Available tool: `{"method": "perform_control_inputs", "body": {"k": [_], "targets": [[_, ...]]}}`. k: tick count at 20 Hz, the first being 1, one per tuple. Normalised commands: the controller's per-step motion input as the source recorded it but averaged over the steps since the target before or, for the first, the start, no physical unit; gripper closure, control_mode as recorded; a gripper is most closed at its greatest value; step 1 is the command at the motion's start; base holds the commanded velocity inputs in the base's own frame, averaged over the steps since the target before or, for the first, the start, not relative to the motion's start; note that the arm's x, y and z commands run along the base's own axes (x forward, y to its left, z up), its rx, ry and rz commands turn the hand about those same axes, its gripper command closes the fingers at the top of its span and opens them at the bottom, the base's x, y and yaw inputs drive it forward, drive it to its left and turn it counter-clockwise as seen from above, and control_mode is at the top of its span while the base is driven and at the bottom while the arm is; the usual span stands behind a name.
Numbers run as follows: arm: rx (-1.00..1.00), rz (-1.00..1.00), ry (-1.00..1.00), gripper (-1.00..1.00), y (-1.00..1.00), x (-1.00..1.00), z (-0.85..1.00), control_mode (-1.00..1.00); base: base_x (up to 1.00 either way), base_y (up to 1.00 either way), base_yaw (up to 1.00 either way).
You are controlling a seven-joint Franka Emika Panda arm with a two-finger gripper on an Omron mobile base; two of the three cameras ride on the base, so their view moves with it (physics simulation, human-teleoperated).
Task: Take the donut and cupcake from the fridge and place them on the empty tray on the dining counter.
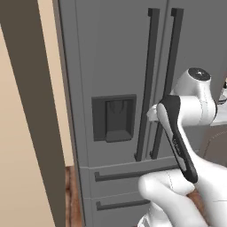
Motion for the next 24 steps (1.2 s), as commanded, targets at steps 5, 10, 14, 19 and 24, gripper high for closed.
{"method": "perform_control_inputs", "body": {"k": [5,10,14,19,24], "targets": [[0.00,0.00,-0.24,-1.00,-0.04,-0.60,-0.23,-1.00,0.00,0.00,0.00],[0.00,0.00,-0.29,-1.00,0.00,-0.45,-0.14,-1.00,0.00,0.00,0.00],[0.00,0.00,-0.07,-1.00,0.00,-0.11,-0.04,1.00,-0.29,0.00,0.00],[0.00,0.00,0.00,-1.00,0.00,0.00,0.00,1.00,-0.46,0.00,0.00],[0.00,0.00,0.00,-1.00,0.00,0.00,0.00,1.00,-0.45,0.00,0.00]]}}
